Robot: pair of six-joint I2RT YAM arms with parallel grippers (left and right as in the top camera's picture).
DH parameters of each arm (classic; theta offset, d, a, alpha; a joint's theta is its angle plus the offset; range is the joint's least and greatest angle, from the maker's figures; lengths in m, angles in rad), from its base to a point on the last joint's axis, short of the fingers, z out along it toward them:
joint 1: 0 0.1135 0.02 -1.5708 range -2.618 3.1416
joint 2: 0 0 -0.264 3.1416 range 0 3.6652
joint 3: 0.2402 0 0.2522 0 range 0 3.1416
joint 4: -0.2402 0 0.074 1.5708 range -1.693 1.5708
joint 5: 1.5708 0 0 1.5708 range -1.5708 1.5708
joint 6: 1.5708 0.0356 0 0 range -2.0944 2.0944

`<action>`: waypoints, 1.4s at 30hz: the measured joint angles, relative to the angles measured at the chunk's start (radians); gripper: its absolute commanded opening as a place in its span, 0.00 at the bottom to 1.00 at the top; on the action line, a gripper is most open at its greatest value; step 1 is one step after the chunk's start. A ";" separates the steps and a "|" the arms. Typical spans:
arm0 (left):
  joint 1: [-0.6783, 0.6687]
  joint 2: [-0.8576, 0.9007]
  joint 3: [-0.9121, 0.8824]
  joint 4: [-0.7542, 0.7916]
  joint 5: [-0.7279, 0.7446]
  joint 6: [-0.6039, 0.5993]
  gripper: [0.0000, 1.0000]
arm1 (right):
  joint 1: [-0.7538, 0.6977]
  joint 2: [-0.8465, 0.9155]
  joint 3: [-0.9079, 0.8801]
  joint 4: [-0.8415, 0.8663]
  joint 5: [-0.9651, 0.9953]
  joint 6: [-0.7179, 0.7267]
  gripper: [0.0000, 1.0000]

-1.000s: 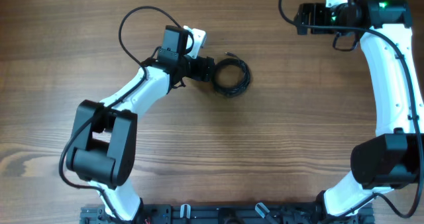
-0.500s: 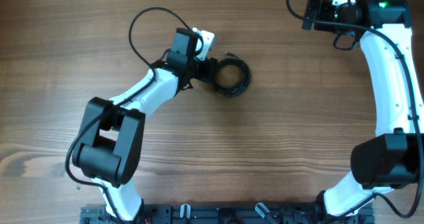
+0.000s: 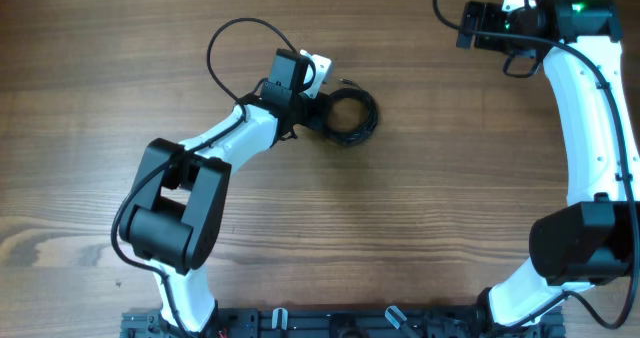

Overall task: Untangle cables
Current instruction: 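Lower the left gripper onto the coiled black cable and grasp it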

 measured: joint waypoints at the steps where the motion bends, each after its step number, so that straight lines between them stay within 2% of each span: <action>1: 0.000 0.005 0.000 0.001 0.000 0.000 0.41 | 0.000 0.000 0.000 -0.002 0.000 0.000 1.00; 10: -0.014 0.049 0.000 0.003 0.000 0.000 0.39 | 0.000 0.000 0.000 -0.005 0.000 0.000 1.00; 15: -0.027 0.049 0.000 0.011 -0.002 -0.004 0.32 | 0.000 0.000 0.000 -0.004 0.000 0.000 1.00; 17: -0.034 0.049 0.000 0.011 -0.004 -0.004 0.25 | 0.000 0.000 0.000 -0.004 0.000 0.000 1.00; 20: -0.045 0.049 0.000 0.014 -0.004 -0.003 0.09 | 0.000 0.000 0.000 -0.005 0.000 0.000 1.00; 22: -0.047 0.049 0.000 0.015 -0.004 -0.009 0.04 | 0.000 0.000 0.000 -0.005 0.000 0.000 1.00; 42: -0.048 0.049 0.024 0.009 -0.022 -0.009 0.04 | 0.000 0.000 0.000 -0.020 0.000 0.000 1.00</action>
